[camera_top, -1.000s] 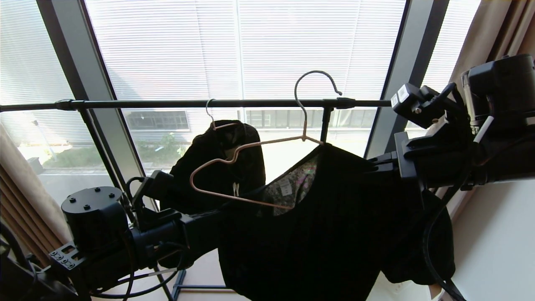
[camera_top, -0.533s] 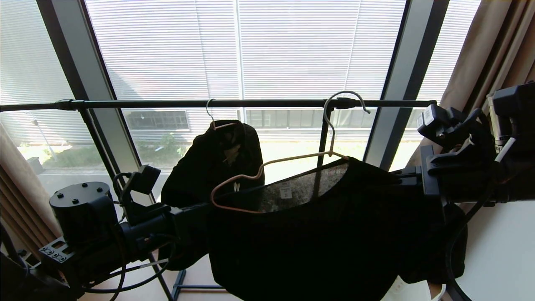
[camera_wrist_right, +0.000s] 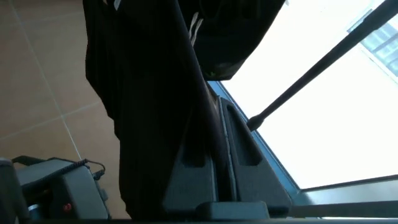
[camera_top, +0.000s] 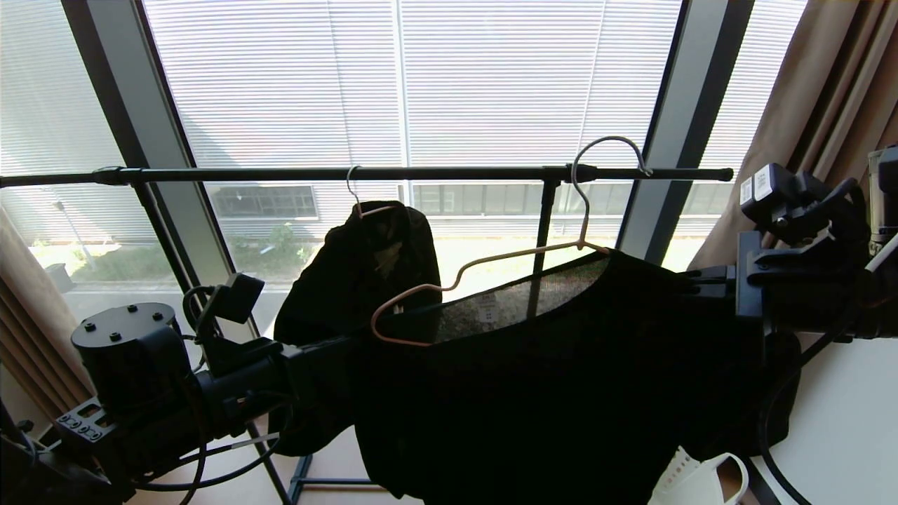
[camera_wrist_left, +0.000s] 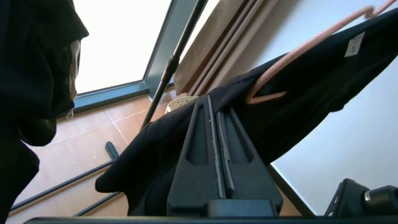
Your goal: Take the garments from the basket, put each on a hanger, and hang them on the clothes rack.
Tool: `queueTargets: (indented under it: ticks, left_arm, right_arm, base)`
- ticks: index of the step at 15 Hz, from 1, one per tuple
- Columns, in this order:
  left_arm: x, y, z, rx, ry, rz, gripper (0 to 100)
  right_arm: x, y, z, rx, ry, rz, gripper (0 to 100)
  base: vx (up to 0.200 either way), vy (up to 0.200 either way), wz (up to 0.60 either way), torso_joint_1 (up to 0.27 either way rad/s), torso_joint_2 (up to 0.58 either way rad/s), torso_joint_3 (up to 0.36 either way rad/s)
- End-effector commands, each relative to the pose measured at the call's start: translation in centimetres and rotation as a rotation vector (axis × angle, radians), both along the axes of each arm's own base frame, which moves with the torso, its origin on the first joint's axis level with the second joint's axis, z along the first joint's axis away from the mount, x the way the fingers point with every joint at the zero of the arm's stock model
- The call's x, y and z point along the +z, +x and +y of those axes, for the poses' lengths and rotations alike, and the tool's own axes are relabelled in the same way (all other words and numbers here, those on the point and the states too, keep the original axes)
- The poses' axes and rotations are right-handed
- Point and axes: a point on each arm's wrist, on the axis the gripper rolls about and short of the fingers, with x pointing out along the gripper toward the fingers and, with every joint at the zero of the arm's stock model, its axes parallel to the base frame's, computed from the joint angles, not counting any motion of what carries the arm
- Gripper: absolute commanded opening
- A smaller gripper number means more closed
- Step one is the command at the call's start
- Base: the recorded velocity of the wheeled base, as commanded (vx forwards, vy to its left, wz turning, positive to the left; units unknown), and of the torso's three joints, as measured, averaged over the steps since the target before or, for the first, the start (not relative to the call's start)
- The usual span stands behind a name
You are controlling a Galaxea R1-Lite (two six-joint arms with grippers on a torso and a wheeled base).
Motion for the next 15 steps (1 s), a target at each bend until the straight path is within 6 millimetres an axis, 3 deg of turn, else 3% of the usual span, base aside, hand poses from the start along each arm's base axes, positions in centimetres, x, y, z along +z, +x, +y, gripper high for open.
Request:
queueTargets:
  ticks: [1, 5, 15]
  left_arm:
    - [0.0, -0.1, -0.1, -0.004, 0.000, 0.002, 0]
    - [0.0, -0.2, -0.1, -0.004, 0.000, 0.001, 0]
    - [0.6, -0.1, -0.3, -0.011, -0.006, -0.026, 0]
  right_arm:
    - [0.3, -0.4, -0.1, -0.002, 0.004, -0.017, 0]
    - [0.6, 0.0, -0.3, -0.042, 0.004, -0.083, 0]
    - [-1.4, 0.4, -0.2, -0.126, -0.039, -0.127, 0]
  base:
    - [0.000, 0.000, 0.00, 0.000, 0.00, 0.000]
    - [0.000, 0.000, 0.00, 0.000, 0.00, 0.000]
    - [0.000, 0.000, 0.00, 0.000, 0.00, 0.000]
